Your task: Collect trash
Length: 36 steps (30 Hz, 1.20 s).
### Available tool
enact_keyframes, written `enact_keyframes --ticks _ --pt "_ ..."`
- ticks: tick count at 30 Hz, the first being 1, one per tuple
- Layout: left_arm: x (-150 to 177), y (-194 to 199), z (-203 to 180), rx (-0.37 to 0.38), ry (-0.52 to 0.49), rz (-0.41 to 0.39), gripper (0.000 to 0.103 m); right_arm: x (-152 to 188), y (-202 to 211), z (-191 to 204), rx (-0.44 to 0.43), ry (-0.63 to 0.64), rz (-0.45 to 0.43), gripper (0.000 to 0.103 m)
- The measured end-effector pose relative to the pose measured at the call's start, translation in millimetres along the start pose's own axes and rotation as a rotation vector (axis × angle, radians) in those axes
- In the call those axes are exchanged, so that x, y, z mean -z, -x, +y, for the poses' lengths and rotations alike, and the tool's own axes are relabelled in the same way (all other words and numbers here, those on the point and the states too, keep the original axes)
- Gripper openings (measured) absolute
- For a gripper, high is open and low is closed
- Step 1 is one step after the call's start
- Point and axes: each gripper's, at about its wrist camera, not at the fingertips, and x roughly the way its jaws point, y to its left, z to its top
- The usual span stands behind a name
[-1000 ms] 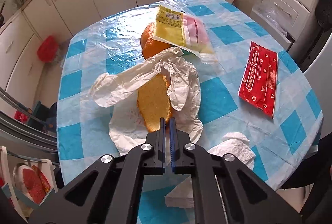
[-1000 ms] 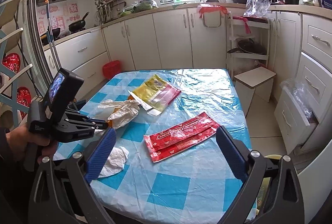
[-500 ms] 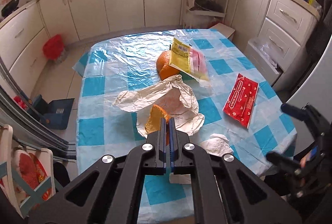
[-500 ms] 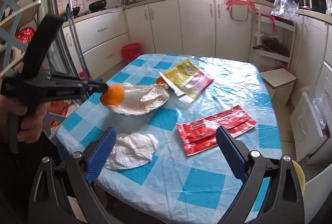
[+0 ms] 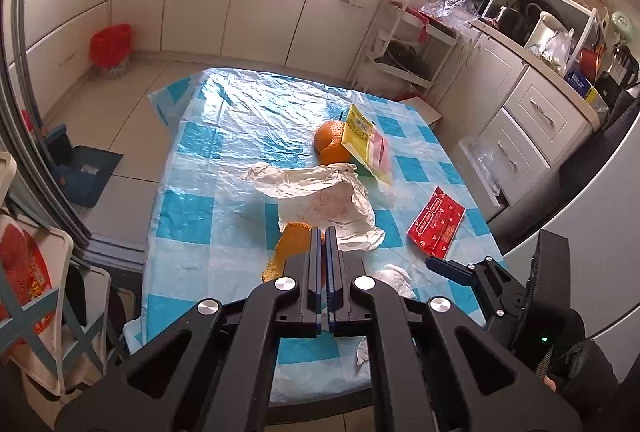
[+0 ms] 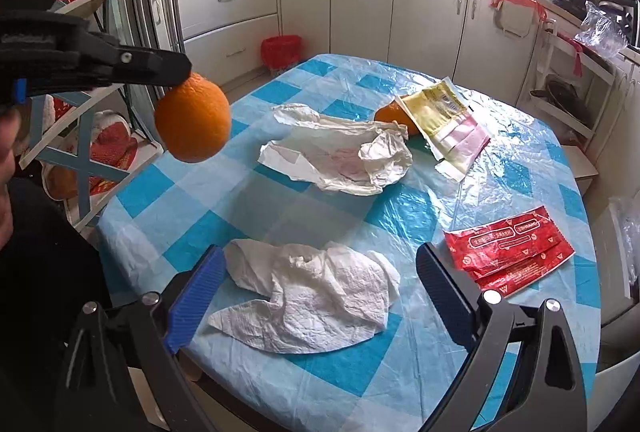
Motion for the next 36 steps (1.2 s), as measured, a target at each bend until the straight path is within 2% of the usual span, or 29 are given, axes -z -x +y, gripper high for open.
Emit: enact_keyframes --ticks 3,6,8,10,12,13,18,25,29,31,32,36 --pt "0.6 2.0 3.5 0.008 0.006 -0.006 0.002 2.5 -8.8 4.0 0.004 0.012 0.035 0.081" --pt "0.9 2.5 3.9 0.010 0.003 -0.008 0.002 7.6 -17.4 5.0 -0.012 0.017 0.075 0.065" --pt "1.1 2.6 2.8 0.010 -0.001 -0.011 0.002 10.1 -23.1 5.5 -0.024 0.016 0.102 0.046" --pt "1.0 2.8 2.7 0.011 0.000 -0.013 0.002 11.0 -21.9 4.2 -0.030 0.014 0.096 0.039" --pt "1.1 2.2 3.2 0.011 0.003 -0.013 0.002 9.8 -20.4 2.7 -0.040 0.010 0.093 0.019" --pt "1.0 2.4 3.4 0.011 0.003 -0.013 0.002 8.8 -19.2 1.6 -0.042 0.004 0.091 0.017" --pt "0.1 3.9 6.4 0.026 0.023 -0.021 0.001 4.1 -5.7 -7.8 -0.054 -0.033 0.044 0.014" --pt "0.4 6.4 2.8 0.067 0.024 -0.035 0.001 3.6 23.7 -38.5 -0.082 -0.150 -0.029 0.014" --pt "-1.0 2.5 2.6 0.052 0.030 -0.027 0.001 3.9 35.6 -52.8 -0.083 -0.190 -0.058 0.014" --pt "0.8 -5.5 3.2 0.038 0.022 0.019 0.001 4.5 37.1 -57.8 -0.086 -0.203 -0.062 0.014" --pt "4.1 -12.2 3.1 0.008 0.012 0.049 0.001 4.4 37.5 -58.9 -0.088 -0.207 -0.063 0.014" --pt "20.4 -45.9 4.9 -0.041 0.012 0.195 0.004 2.5 39.7 -58.6 -0.089 -0.209 -0.077 0.014"
